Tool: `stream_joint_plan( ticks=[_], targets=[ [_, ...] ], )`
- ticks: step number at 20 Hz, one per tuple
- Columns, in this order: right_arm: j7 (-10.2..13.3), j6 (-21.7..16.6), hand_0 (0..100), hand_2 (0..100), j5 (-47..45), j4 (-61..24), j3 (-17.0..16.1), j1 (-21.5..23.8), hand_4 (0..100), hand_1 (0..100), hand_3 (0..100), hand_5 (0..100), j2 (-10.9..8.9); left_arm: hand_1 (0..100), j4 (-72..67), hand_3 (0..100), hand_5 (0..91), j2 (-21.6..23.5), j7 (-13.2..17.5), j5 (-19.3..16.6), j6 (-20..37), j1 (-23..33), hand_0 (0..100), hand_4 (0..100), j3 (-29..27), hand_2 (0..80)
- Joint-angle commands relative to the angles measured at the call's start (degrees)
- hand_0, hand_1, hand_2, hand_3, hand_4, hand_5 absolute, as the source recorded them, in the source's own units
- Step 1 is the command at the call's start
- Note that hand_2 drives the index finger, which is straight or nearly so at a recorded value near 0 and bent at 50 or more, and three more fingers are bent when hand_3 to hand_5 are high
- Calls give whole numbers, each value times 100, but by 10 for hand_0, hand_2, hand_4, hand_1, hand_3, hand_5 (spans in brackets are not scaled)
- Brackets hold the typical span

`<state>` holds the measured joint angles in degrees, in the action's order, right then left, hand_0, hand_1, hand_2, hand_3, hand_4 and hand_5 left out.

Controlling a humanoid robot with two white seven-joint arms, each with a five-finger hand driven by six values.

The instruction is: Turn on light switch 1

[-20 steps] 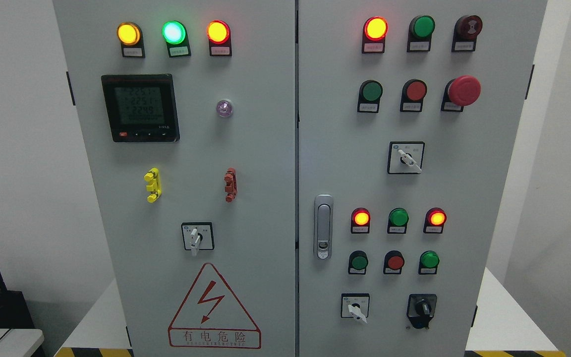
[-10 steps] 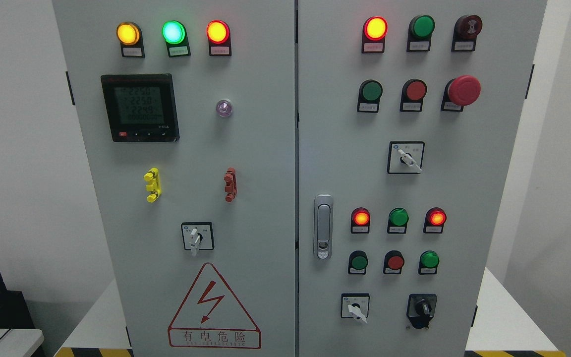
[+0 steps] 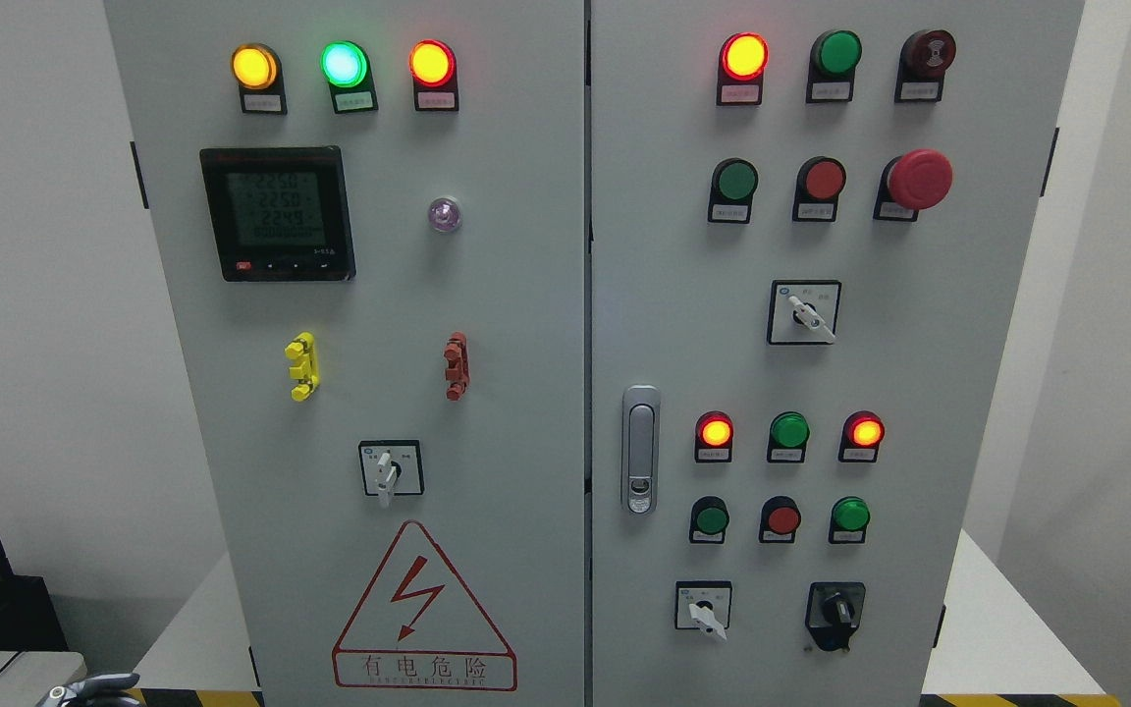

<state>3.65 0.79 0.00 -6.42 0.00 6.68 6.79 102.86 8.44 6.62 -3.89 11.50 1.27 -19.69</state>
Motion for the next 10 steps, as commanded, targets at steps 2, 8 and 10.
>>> stream_joint_plan(
  ticks=[2,8,10],
  targets=[
    [4,0,120,0,-141,0,97,0,0,389,0,0,-2,287,533,625,475,-229,-213,-42,-394,-127,191,674,1090,391],
    [4,0,120,0,-141,0,97,0,0,389,0,0,-2,305,604,667,513,-247,-679,-112,-737,-197,179,701,1600,438],
    [4,0,120,0,-141,0,97,0,0,389,0,0,-2,308,612,674,517,-256,-837,-200,-772,-215,173,707,1776,444]
  ],
)
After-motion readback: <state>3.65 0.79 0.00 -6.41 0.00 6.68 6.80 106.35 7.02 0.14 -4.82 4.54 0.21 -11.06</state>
